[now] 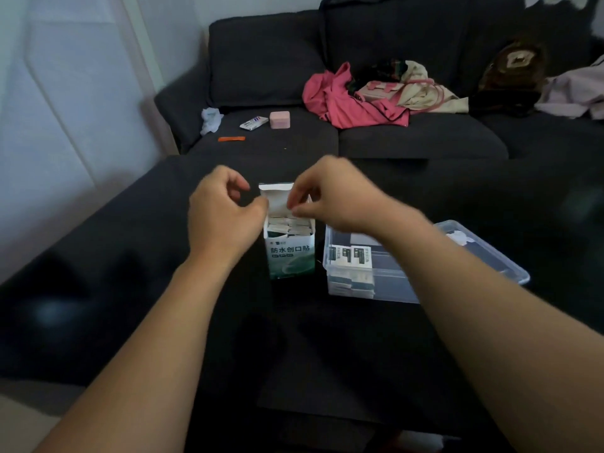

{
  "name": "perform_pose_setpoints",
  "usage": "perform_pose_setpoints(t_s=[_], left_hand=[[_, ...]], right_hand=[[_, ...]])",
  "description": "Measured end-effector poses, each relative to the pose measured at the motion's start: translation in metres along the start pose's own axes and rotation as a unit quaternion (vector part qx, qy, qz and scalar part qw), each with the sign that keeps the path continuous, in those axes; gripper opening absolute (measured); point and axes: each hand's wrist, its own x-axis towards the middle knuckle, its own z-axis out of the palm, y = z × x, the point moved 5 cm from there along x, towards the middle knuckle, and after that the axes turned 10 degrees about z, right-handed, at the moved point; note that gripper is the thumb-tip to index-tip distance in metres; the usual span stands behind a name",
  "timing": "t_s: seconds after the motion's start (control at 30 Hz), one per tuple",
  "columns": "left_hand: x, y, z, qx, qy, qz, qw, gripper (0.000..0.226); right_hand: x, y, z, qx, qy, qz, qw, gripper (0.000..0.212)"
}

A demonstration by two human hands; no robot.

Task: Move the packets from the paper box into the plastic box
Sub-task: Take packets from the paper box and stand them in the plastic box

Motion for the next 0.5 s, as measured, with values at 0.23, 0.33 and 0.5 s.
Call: perform_pose_setpoints(t_s=[0.23,0.33,0.5], left_hand=[[-0.010,-0.028,0.040,0.068,-0.268,-0.084,0.957,0.018],[-0.014,-0.026,0.045,0.059,-0.306,-0.057,0.948,0.012],[-0.015,-0.019,0.046,0.046,-0.313,-0.053,0.947,0.011]], right_hand=[[0.013,0.008,0.049,-0.218,0.060,0.015,0.974,0.022],[0.016,0.012,0.047,-0.182,0.037,0.013,0.983,0.019],[0.018,0.018,0.050,-0.092,0.000,0.038,0.995,0.009]])
